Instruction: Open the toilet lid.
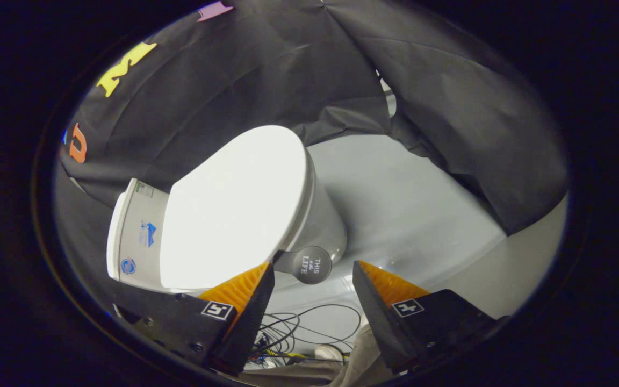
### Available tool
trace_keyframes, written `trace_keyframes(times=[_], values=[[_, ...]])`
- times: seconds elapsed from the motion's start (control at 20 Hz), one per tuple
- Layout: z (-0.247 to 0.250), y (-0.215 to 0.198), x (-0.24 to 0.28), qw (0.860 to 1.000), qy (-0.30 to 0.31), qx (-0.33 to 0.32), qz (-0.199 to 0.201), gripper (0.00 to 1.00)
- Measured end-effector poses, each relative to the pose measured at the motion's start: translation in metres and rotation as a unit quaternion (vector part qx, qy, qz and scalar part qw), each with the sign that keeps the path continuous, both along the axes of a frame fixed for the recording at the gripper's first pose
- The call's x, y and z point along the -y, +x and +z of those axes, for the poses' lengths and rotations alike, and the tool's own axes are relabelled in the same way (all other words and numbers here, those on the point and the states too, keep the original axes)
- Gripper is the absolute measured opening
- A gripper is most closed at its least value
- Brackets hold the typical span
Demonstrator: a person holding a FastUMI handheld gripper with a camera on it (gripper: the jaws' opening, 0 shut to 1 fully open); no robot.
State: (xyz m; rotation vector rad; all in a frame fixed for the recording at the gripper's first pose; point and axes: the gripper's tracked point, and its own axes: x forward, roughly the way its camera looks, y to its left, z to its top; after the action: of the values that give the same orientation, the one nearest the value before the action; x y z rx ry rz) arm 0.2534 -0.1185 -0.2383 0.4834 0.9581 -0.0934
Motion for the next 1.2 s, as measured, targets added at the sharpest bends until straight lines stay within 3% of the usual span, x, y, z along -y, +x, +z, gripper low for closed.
trace_keyframes(times=[0.2, 0.4, 0.6, 0.85, 0.95, 1.05, 1.2], values=[[-0.013, 0.004, -0.003, 0.999, 0.04, -0.006, 0.003, 0.78], [-0.015, 0.015, -0.008, 0.998, 0.068, 0.01, 0.009, 0.75], [-0.025, 0.015, -0.018, 0.996, 0.089, -0.002, 0.024, 0.62], [-0.02, 0.018, -0.012, 0.993, 0.114, 0.013, 0.005, 0.51], [-0.013, 0.021, -0.008, 0.992, 0.123, 0.025, -0.007, 0.43], [-0.006, 0.023, -0.011, 0.988, 0.148, 0.033, -0.028, 0.28], [-0.007, 0.024, -0.007, 0.987, 0.152, 0.036, -0.031, 0.22]])
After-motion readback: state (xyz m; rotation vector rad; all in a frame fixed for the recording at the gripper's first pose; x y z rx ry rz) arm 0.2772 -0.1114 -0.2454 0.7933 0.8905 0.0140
